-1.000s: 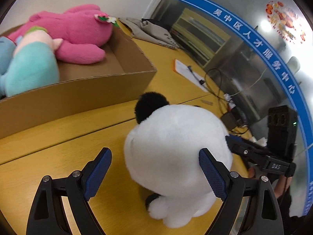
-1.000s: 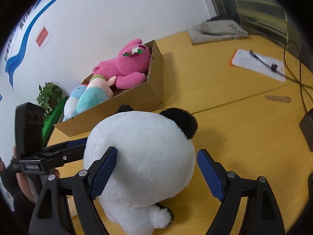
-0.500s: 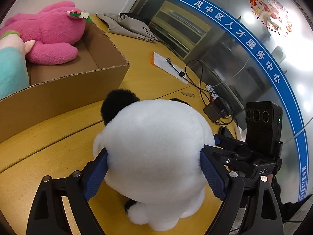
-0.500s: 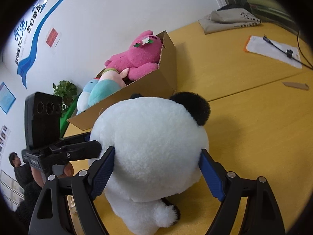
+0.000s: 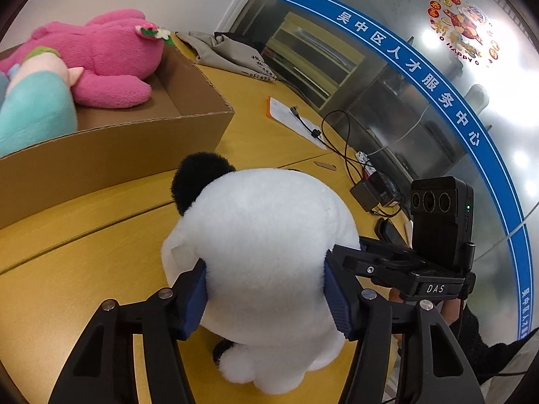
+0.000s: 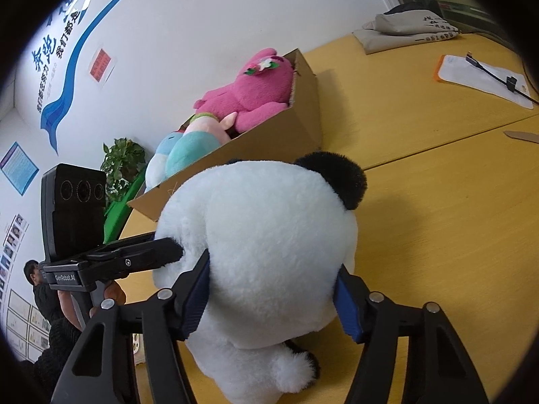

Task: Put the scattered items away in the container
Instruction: 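Close the left gripper and right gripper on the panda plush, then carry the panda plush into the tray, open both grippers and withdraw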

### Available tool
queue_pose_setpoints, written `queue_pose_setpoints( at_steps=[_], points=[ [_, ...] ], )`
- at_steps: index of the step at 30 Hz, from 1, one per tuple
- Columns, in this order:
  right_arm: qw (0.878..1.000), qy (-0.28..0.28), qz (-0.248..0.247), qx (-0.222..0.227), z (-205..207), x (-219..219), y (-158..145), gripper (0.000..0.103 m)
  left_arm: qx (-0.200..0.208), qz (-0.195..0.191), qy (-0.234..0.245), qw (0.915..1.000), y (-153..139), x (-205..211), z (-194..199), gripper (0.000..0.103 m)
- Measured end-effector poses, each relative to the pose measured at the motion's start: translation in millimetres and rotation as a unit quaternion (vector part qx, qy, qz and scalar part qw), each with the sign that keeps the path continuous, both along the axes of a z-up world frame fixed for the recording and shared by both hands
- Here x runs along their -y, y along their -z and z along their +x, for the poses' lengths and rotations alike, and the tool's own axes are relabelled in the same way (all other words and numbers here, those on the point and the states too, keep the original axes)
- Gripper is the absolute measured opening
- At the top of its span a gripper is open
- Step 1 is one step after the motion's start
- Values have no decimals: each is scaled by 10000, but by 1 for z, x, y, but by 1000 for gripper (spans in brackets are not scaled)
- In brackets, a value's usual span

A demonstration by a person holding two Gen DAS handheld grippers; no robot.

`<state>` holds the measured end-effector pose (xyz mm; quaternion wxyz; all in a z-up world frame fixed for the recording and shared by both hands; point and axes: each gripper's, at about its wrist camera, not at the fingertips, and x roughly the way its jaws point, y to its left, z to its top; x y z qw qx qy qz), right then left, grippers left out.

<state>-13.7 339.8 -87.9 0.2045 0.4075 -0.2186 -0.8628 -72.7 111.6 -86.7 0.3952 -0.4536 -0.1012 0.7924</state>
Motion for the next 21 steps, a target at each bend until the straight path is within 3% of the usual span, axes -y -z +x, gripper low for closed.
queue_pose_setpoints(
  at_steps=[3,6,11,13,17,21],
  points=[
    [9999,-117,31,-71,4,13,-3,60,-80,22,-244,9997,-7,15,12,65],
    [9993,-291,41,-234,7,27,-17,58,-427,60,-454,9980,-28,29,23,65],
    [9921,-545,91,-1125,-14,49,-86,59,-1312,287,-972,9862,-99,53,10,65],
    [9852,-662,262,-1560,-36,60,-120,59,-1729,287,-1110,9782,-128,60,-12,65],
    [9719,-766,577,-2150,-97,71,-164,59,-1875,381,-1365,9720,-151,68,-78,65],
    [9715,-752,747,-2119,-166,71,-163,59,-1414,310,-1613,9762,-130,66,-154,65]
  ],
)
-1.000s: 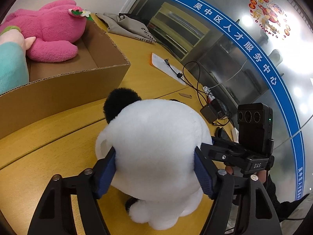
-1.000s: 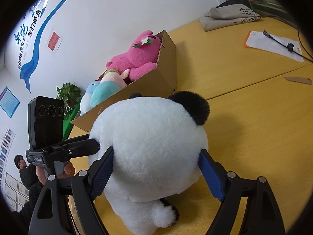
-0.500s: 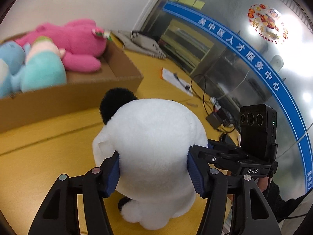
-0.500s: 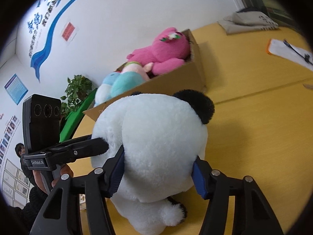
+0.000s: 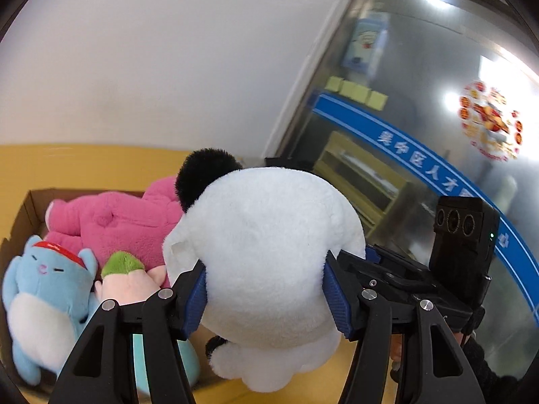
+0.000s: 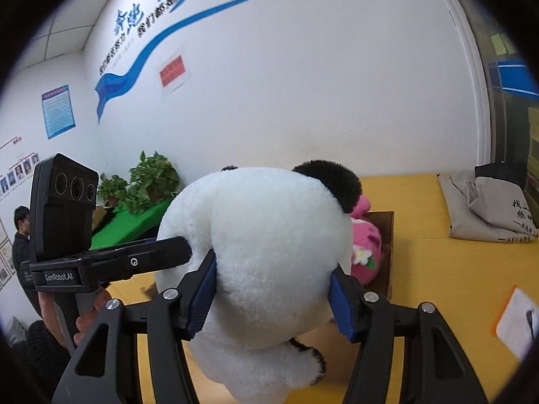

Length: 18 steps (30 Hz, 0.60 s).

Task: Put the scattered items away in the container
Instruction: 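Carry the panda plush into the tray, open both grippers and withdraw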

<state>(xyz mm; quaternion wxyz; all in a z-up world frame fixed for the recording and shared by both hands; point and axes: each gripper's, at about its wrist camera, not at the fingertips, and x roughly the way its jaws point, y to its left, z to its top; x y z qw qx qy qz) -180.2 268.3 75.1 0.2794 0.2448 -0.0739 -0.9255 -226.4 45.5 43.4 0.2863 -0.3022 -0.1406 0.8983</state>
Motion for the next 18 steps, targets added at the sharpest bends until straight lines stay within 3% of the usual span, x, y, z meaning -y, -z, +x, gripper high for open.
queue_pose_setpoints(
  at_steps=[4,6,8,10,12,15,18],
  points=[
    [9985,106,225,494,-60,-3,49,57,736,-190,-176,9969,56,-11,-54,65],
    [9961,154,447,744,-73,-1,74,50,975,-435,-217,9940,81,-21,-66,65],
    [9908,212,846,1035,-80,3,101,49,914,-744,-152,9929,100,-30,-69,67],
    [9898,244,930,1048,-78,1,110,49,894,-580,-123,9942,103,-27,-68,69],
    [9904,193,829,1085,-73,-7,104,51,964,-410,-97,9944,103,-23,-69,70],
    [9938,374,811,668,-66,-13,70,52,943,-453,-82,9945,103,-24,-65,71],
    [9977,232,454,441,-73,-5,35,52,924,-494,-162,9944,100,-26,-60,73]
  ],
)
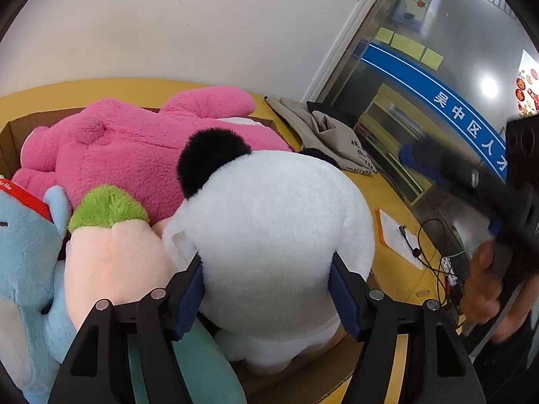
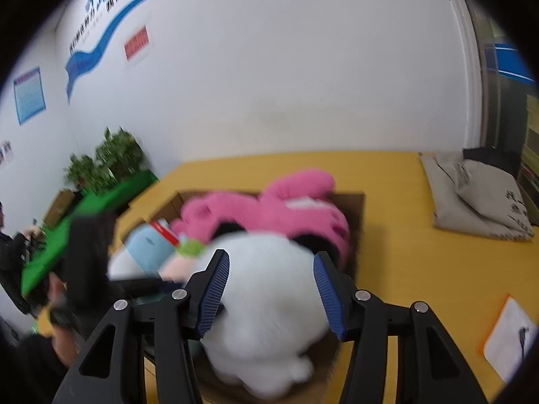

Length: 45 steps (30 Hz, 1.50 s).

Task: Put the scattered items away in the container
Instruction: 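Carry the panda plush into the tray, open both grippers and withdraw, then move both grippers down toward the clear phone case on the table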

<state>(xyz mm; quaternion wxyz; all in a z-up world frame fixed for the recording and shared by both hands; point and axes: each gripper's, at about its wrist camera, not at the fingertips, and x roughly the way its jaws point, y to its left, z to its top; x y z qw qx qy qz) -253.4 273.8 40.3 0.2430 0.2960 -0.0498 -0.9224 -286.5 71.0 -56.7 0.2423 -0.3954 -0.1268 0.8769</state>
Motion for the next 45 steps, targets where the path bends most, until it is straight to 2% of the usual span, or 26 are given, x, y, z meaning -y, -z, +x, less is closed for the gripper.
queue_pose_setpoints(
  at_steps=[2,3,4,5,7,9,10,13,15,17,19,20,21,23,25,28,32,34,37,45],
  points=[
    [9998,-79,159,91,-17,17,-4,51,-46,-61,-63,10000,-2,-1,6,77],
    [9988,-90,425,238,-31,31,5,51,-116,-56,-134,9998,-5,1,11,78],
    [9967,-73,663,465,-43,40,18,48,-139,-40,-208,9997,-7,5,16,78],
    [9914,-103,958,890,-57,51,40,44,-148,-98,-298,9994,-9,7,19,77],
    [9880,113,1012,1157,-68,53,71,43,-365,-349,-572,9971,-16,22,38,77],
    [9893,248,660,1279,-67,43,78,43,-568,-417,-706,9950,-27,32,56,77],
    [9890,285,700,1272,-64,44,79,43,-647,-378,-753,9943,-35,38,68,77],
    [9853,388,1250,1097,-54,56,76,43,-738,-331,-884,9928,-50,48,91,77],
    [9839,529,1367,1023,-49,59,71,43,-781,-475,-1026,9905,-59,51,106,77],
    [9861,713,1258,820,-42,58,63,48,-881,-889,-1187,9850,-69,51,126,77],
    [9864,960,1183,614,-29,56,47,61,-1099,-1484,-1432,9723,-80,53,153,79],
    [9862,1125,1109,504,-16,53,36,73,-1214,-1678,-1550,9659,-84,54,165,82],
    [9865,1223,999,425,-4,52,28,79,-1339,-1875,-1743,9574,-90,57,183,85],
    [9875,1422,666,155,38,48,9,81,-1446,-2039,-2029,9467,-94,65,212,95],
    [9886,1385,580,-140,84,51,-2,83,-1537,-2067,-2153,9420,-96,68,236,96],
    [9887,1272,726,-313,139,61,-4,84,-1523,-2171,-1880,9457,-92,66,260,97],
    [9845,1414,1003,-261,181,70,2,84,-1589,-2306,-1719,9445,-91,55,279,97],
    [9809,1549,1111,-381,196,72,4,84,-1532,-2214,-1648,9489,-90,53,284,97],
    [9816,1506,1141,-270,206,75,6,84,-1361,-2030,-1589,9566,-88,51,288,97],
    [9805,1494,1262,-212,223,79,5,84,-1337,-1953,-1678,9570,-87,52,298,97]
  ],
)
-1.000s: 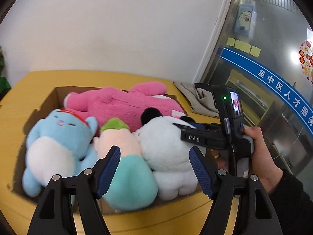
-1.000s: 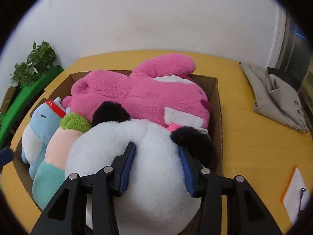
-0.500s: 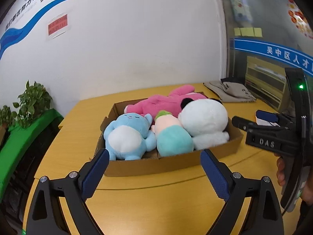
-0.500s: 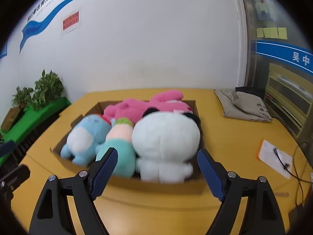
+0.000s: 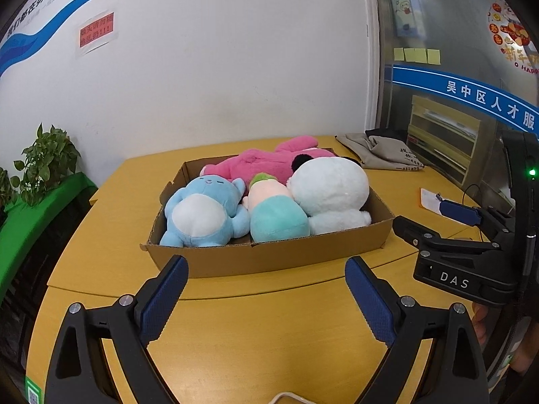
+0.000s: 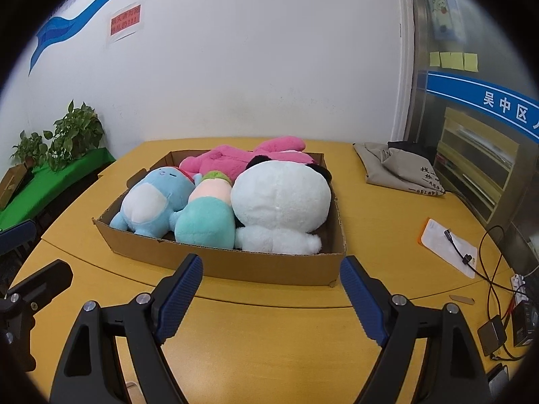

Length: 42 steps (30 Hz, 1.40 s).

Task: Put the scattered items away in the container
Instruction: 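Move both grippers down toward the clear phone case on the table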

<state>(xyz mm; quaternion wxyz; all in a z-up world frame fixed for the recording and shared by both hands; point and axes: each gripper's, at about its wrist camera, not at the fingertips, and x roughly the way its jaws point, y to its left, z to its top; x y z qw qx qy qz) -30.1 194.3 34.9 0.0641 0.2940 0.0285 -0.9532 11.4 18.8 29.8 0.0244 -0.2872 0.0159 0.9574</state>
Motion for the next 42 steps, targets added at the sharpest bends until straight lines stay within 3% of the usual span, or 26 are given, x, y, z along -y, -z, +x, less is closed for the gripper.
queue_pose_setpoints(
  at_steps=[7,11,20,35,42],
  points=[
    [10000,-13,29,-27,9,6,-2,84,117,143,-59,9998,7,12,7,97],
    [9999,-46,104,-58,12,10,-5,84,252,500,14,9984,12,23,9,97],
    [9999,-82,75,-6,13,13,-7,84,413,858,-146,9953,21,39,10,96],
    [9999,-66,126,61,12,11,-5,84,330,872,-34,9956,15,37,10,96],
    [9999,-92,88,3,16,5,-6,84,322,862,-164,9956,5,56,45,96]
  ],
)
